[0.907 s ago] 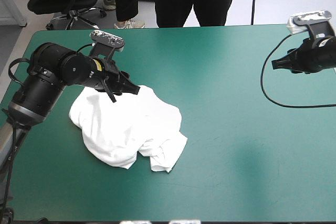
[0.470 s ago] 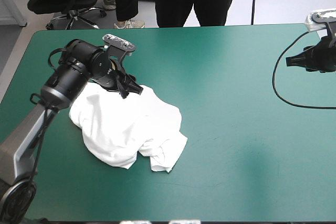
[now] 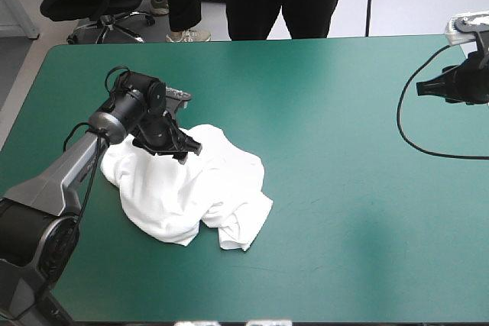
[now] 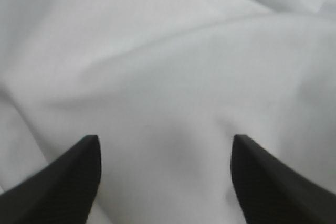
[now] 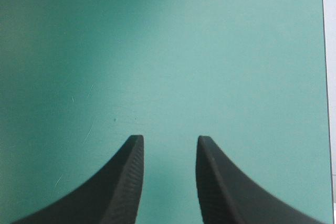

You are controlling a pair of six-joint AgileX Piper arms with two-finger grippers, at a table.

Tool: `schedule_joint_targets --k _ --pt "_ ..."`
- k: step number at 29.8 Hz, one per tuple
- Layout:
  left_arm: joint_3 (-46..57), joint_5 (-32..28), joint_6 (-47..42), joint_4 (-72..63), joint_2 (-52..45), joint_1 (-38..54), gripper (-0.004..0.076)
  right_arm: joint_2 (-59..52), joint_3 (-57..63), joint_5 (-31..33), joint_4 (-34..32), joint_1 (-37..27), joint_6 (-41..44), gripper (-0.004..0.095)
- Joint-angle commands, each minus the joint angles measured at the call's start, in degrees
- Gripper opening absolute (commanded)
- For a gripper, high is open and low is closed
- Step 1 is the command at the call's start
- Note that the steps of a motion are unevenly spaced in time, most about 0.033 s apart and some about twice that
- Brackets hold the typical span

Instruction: Fold the cloth

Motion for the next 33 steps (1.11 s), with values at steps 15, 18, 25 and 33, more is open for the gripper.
schedule_joint_targets --k 15,18,25,33 --pt "6.7 -9.2 1.9 -6.9 4.6 0.0 0.0477 -1.9 -1.9 -3.4 6.2 -0.3 -2.5 0.0320" --pt "6.7 -9.3 2.0 -8.4 5.7 -0.1 0.0356 -1.9 -1.9 -3.4 6.2 -0.3 -2.6 0.0320" --pt "6.7 -8.2 4.4 -11.3 5.4 -1.7 -0.0017 -1.9 -1.9 -3.4 6.2 -0.3 -3.0 0.0320" --pt "5.5 -7.6 5.3 -11.6 5.4 -11.2 -0.0017 -1.9 -1.9 -3.4 6.2 -0.3 -3.0 0.0320"
